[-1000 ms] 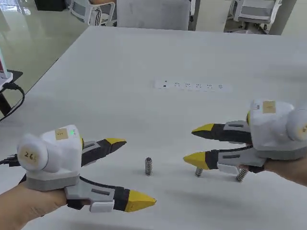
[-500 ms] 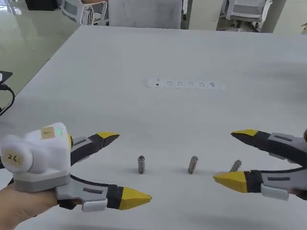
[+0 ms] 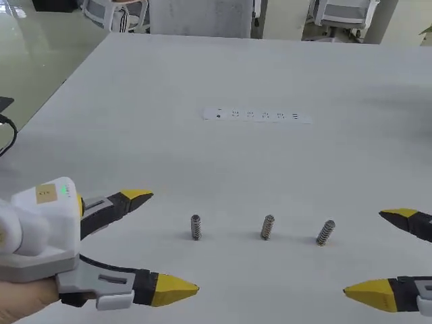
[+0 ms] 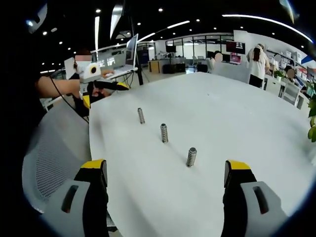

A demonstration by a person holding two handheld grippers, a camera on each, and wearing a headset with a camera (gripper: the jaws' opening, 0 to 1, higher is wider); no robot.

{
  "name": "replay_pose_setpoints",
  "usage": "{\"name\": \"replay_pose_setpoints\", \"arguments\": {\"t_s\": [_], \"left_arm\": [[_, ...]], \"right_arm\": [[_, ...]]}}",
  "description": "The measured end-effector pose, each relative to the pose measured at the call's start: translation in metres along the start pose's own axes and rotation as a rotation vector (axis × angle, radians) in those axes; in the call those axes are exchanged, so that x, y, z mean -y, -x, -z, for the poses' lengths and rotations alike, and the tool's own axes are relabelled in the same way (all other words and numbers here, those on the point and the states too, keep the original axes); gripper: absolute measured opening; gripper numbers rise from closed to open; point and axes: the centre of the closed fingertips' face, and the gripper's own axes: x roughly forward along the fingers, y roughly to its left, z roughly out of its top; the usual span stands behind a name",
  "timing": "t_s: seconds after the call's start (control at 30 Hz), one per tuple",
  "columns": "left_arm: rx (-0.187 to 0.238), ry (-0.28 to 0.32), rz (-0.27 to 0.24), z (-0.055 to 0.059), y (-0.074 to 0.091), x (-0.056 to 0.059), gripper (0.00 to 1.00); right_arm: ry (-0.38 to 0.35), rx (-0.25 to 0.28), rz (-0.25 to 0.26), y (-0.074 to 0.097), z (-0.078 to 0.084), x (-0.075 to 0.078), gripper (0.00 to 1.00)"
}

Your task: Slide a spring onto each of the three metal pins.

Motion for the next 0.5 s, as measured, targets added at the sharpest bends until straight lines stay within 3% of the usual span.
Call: {"name": "replay_pose_setpoints", "arguments": {"t_s": [0.27, 0.5], "left_arm": [[-0.003, -0.006, -0.021, 0.001, 0.004, -0.002, 0.98], [-0.021, -0.005, -0.034, 0.006, 0.005, -0.002, 0.98]], "right_arm": [[-0.01, 0.024, 0.023, 0.006, 0.0, 0.0, 0.99], [-0.008, -0.013, 0.036, 0.005, 0.011, 0.002, 0.99]]}}
